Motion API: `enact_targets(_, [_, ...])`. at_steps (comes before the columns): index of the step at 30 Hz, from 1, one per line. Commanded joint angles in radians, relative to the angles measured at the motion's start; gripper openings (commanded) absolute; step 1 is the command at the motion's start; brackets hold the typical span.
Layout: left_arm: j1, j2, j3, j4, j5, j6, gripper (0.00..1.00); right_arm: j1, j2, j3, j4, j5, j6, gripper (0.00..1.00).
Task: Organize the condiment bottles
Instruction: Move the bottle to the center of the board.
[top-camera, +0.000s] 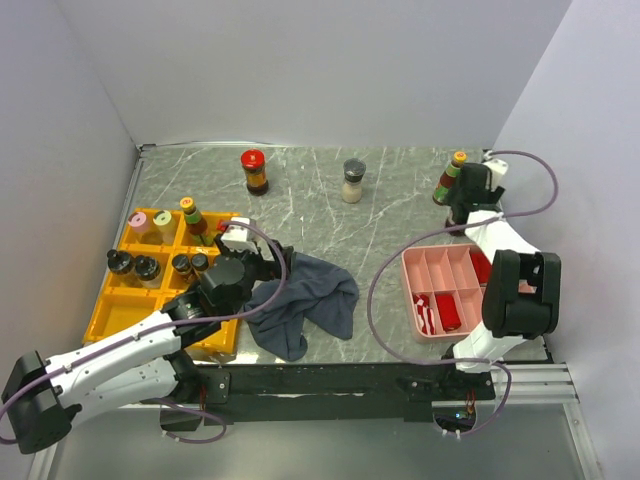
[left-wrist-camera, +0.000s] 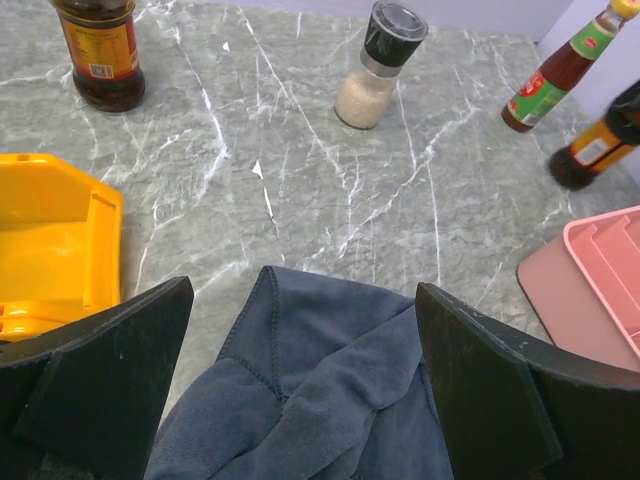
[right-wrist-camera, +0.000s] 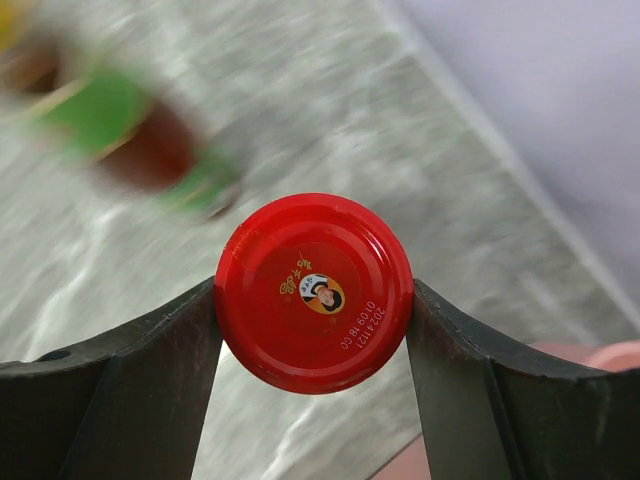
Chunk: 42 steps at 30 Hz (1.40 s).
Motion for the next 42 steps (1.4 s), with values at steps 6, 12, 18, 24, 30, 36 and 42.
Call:
enact_targets(6, [-0.005, -0.101, -0.032, 0.068, 0.000, 0.013, 0.99, 0.259, -0.089, -0.033, 0.066, -0.097, 0.001, 0.51])
enact_targets(12, [-0.005, -0.152, -0.058, 0.089, 0.012, 0.019, 0.99, 0.445, -0.105, -0.059, 0.066, -0.116, 0.007, 0.51])
enact_targets(18, [-0.005, -0.167, -0.071, 0.114, 0.049, 0.028, 0.99, 0.637, -0.117, -0.058, 0.043, -0.120, 0.007, 0.52])
enact_targets(24, [-0.005, -0.169, -0.087, 0.139, 0.056, 0.028, 0.99, 0.714, -0.126, -0.046, 0.042, -0.151, -0.007, 0.62])
enact_targets(30, [-0.005, -0.098, 0.014, 0.061, 0.045, 0.002, 0.99, 0.724, -0.207, -0.044, -0.039, -0.188, 0.024, 0.96])
enact_targets(36, [-0.005, 0.050, 0.207, -0.094, 0.099, -0.056, 0.99, 0.723, -0.336, -0.058, -0.169, -0.052, 0.177, 1.00])
enact_targets(42, [-0.005, 0.247, 0.394, -0.177, 0.138, -0.069, 0.99, 0.665, -0.381, -0.039, -0.398, 0.117, 0.410, 1.00])
